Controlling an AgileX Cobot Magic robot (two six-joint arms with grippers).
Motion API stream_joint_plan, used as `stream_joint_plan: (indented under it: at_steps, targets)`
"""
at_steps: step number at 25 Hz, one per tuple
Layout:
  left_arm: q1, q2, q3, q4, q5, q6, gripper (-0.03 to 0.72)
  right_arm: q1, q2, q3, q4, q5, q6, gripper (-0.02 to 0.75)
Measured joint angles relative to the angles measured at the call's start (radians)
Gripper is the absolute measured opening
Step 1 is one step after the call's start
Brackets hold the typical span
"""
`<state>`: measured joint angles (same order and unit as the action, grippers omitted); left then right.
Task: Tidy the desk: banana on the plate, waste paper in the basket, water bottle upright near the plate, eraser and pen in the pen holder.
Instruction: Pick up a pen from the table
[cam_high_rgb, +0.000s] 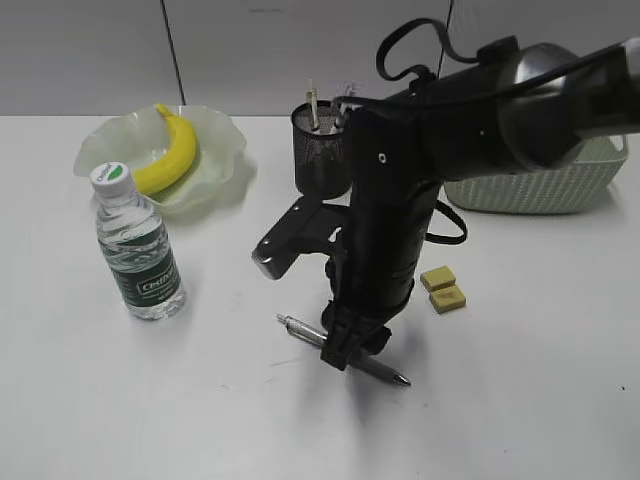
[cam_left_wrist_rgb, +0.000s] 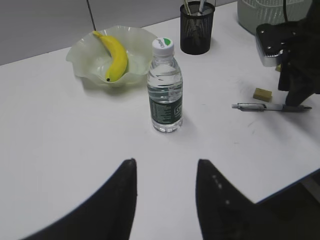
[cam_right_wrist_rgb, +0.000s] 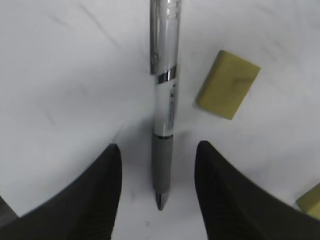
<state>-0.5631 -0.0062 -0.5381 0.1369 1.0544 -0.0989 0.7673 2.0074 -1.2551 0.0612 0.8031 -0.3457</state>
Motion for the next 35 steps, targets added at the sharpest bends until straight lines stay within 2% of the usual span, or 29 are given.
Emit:
stream_joint_plan:
  at_steps: [14,35]
  targets:
    - [0.000,0.000,0.000,0.000,0.000,0.000,0.300,-0.001,0.125,-0.111,-0.027,0.056,0.000,0.389]
    - [0.000,0.000,0.000,0.000,0.000,0.000,0.300,-0.001,0.098,-0.165,-0.033,0.118,0.062,0.382]
